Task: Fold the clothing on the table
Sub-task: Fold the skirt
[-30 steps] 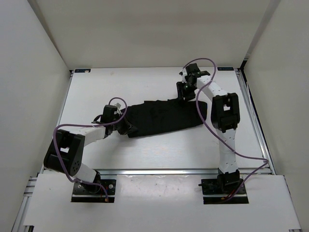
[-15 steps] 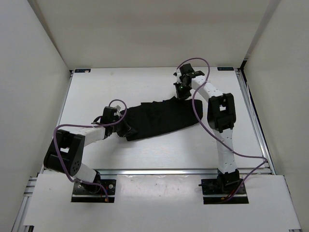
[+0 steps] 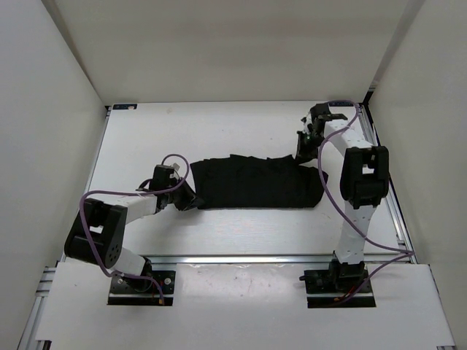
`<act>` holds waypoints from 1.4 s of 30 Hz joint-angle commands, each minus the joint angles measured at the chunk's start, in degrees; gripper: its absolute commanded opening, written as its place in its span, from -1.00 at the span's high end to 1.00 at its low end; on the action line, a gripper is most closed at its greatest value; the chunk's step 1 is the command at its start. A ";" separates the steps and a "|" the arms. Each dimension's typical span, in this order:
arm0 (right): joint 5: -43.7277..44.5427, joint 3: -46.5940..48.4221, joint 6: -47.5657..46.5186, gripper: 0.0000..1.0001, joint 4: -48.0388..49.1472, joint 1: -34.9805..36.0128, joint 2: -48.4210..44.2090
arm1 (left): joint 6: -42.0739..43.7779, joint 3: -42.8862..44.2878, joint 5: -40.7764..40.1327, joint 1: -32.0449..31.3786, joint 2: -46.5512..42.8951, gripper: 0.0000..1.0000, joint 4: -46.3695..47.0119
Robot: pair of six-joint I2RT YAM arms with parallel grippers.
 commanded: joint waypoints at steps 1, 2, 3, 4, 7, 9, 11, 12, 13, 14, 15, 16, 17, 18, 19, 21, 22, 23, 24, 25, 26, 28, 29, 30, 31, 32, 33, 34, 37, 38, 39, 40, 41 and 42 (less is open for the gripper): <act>-0.53 -3.19 1.63 1.00 1.82 0.88 -0.88 | 0.32 -1.12 0.22 0.70 -2.95 0.63 0.55; 0.17 -3.20 2.06 1.00 1.55 0.89 -0.27 | 0.32 -1.38 0.13 0.79 -3.12 0.61 0.47; 1.66 -3.46 2.59 0.84 1.03 0.97 0.09 | 0.41 -1.47 0.13 1.05 -3.73 0.61 0.38; 2.63 -3.11 2.42 0.65 -0.20 1.15 0.35 | 0.50 -1.64 0.13 1.05 -3.74 0.62 0.20; 5.79 -4.68 3.46 0.20 1.80 1.41 -4.47 | 1.11 -1.73 -0.13 1.67 -4.79 0.62 -0.24; 6.68 -7.32 3.47 -0.21 4.09 1.24 -11.12 | 1.73 -1.38 -0.48 2.98 -5.58 0.63 -1.55; 5.98 -12.05 3.91 -0.63 4.72 0.54 -15.17 | 2.78 -0.85 -0.92 4.30 -6.37 0.62 -2.69; 6.06 -13.64 3.91 -0.67 3.93 0.01 -16.94 | 2.87 -0.42 -1.01 5.09 -6.81 0.61 -3.13; 5.98 -14.70 4.00 -0.71 3.23 -1.39 -18.61 | 2.87 -0.41 -0.23 6.22 -7.08 0.61 -3.31; 6.06 -16.80 4.17 -0.75 2.78 -2.62 -19.06 | 2.87 -0.24 -0.04 7.02 -7.43 0.62 -3.23; 5.98 -19.60 4.43 -0.73 2.69 -3.59 -20.29 | 2.61 -0.06 0.13 7.03 -7.60 0.62 -3.05; 6.06 -20.85 4.52 -0.73 2.26 -4.47 -21.60 | 2.61 0.03 0.39 7.55 -7.52 0.60 -2.79; 6.67 -23.47 5.05 -0.73 2.77 -5.00 -21.70 | 2.43 0.55 0.57 7.73 -6.91 0.63 -2.53; 6.59 -26.11 5.49 -0.74 3.30 -5.79 -23.44 | 2.17 0.90 1.27 7.82 -6.82 0.61 -2.35; 6.59 -27.44 6.10 -0.73 3.48 -6.58 -24.59 | 2.17 0.82 1.36 7.73 -6.47 0.61 -2.00; 5.98 -32.35 8.03 -0.75 5.06 -7.37 -25.83 | 1.65 1.08 2.15 7.99 -6.03 0.61 -1.47; 5.28 -34.38 8.82 -0.74 5.06 -7.38 -26.44 | 1.47 0.99 1.89 7.73 -5.76 0.61 -1.38; 4.06 -35.01 9.44 -0.81 6.37 -9.38 -26.54 | 1.38 0.99 2.07 7.73 -5.85 0.62 -1.21; 2.13 -36.75 10.23 -0.87 7.51 -9.48 -26.71 | 1.38 0.73 2.15 7.56 -5.41 0.61 -1.29; 1.50 -38.08 10.93 -0.88 8.48 -10.01 -26.63 | 1.64 1.16 1.81 7.55 -5.32 0.62 -1.29; -0.07 -38.87 11.03 -0.89 9.88 -10.62 -26.28 | 1.64 1.34 1.80 7.82 -5.32 0.60 -1.29; -2.01 -39.84 11.91 -0.90 12.52 -10.54 -25.49 | 2.52 1.43 1.37 7.99 -4.97 0.62 -1.91; -3.41 -40.46 12.08 -0.89 14.80 -10.28 -24.79 | 2.61 1.43 1.02 8.43 -4.62 0.61 -2.43; -4.47 -40.29 13.13 -0.89 16.30 -10.02 -24.35 | 2.87 1.35 1.01 8.61 -4.79 0.61 -2.43; -5.96 -40.37 13.92 -0.90 18.84 -9.75 -23.47 | 2.96 1.43 1.01 8.96 -4.79 0.61 -2.78; -6.41 -40.29 14.19 -0.90 20.08 -9.40 -22.33 | 3.05 1.43 1.19 9.66 -4.62 0.62 -2.53; -7.20 -40.11 14.71 -0.88 22.36 -9.14 -21.36 | 3.13 1.61 1.01 9.75 -3.92 0.62 -2.52; -7.55 -39.68 14.98 -0.88 23.95 -8.70 -20.48 | 3.57 1.70 1.01 9.66 -4.00 0.62 -2.70; -8.96 -37.39 14.90 -0.82 26.76 -7.73 -15.83 | 3.93 1.44 0.84 10.02 -3.48 0.62 -3.05; -9.66 -37.12 15.42 -0.78 27.38 -7.90 -14.86 | 4.27 1.69 0.92 9.93 -3.48 0.62 -3.22; -10.80 -36.69 15.68 -0.75 29.13 -7.90 -13.80 | 4.02 1.44 0.92 9.93 -3.48 0.62 -2.96; -12.55 -36.60 16.03 -0.71 30.71 -7.82 -13.45 | 4.01 1.43 0.92 9.93 -3.48 0.62 -3.14; -13.09 -36.77 16.73 -0.61 31.86 -7.82 -12.92 | 4.19 1.52 0.66 9.84 -3.21 0.61 -3.22; -15.27 -36.86 17.26 -0.51 33.44 -6.60 -11.96 | 4.54 1.61 0.75 9.93 -2.95 0.62 -3.23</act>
